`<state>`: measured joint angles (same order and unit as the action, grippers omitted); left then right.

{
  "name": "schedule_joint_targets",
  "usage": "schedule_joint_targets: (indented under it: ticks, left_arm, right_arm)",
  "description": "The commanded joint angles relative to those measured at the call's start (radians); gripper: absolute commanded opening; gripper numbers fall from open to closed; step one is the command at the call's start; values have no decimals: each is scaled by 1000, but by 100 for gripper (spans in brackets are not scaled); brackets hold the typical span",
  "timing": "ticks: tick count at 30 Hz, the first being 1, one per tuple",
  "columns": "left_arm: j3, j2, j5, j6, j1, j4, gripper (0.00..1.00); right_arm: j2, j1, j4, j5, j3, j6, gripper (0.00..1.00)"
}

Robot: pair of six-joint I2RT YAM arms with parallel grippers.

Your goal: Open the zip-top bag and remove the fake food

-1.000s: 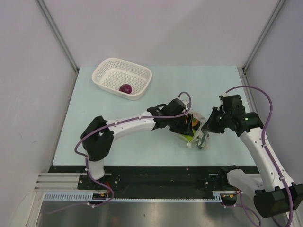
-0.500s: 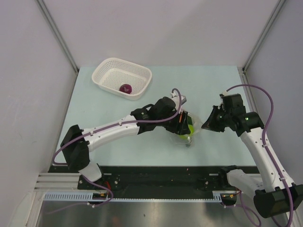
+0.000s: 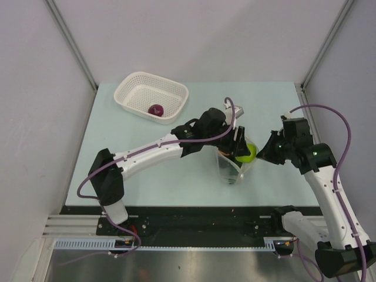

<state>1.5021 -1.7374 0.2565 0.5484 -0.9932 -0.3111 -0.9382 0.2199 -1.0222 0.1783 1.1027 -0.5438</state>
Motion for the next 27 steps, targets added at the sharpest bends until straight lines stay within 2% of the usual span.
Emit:
schedule_joint_targets:
  ticks: [1, 9, 13, 16, 19, 23, 26, 27]
  left_arm:
    - [34, 58, 171, -51, 1, 220, 0]
    - [-22, 85, 384, -25, 2, 391, 0]
    - [-2, 72, 518, 56, 8, 506, 0]
    - [3, 62, 552, 128, 27, 592, 0]
    - [-25, 93, 501, 148, 70, 606, 0]
    - [-42, 140, 388, 143, 158, 537, 0]
    - [-49, 180, 278, 121, 263, 465, 0]
    - [-55, 190, 192, 111, 286, 443, 0]
  right_arm:
    - [33, -7, -76, -175, 89, 38, 0]
    - [39, -11, -88, -238, 89, 35, 0]
    - [41, -14, -93, -260, 69, 31, 0]
    - [41, -20, -99, -276, 71, 36, 0]
    - [38, -33, -107, -283, 80, 50, 0]
    - [45, -40, -121, -292, 77, 65, 0]
    - [59, -40, -127, -287, 63, 77, 0]
    - [64, -42, -127, -286, 60, 77, 0]
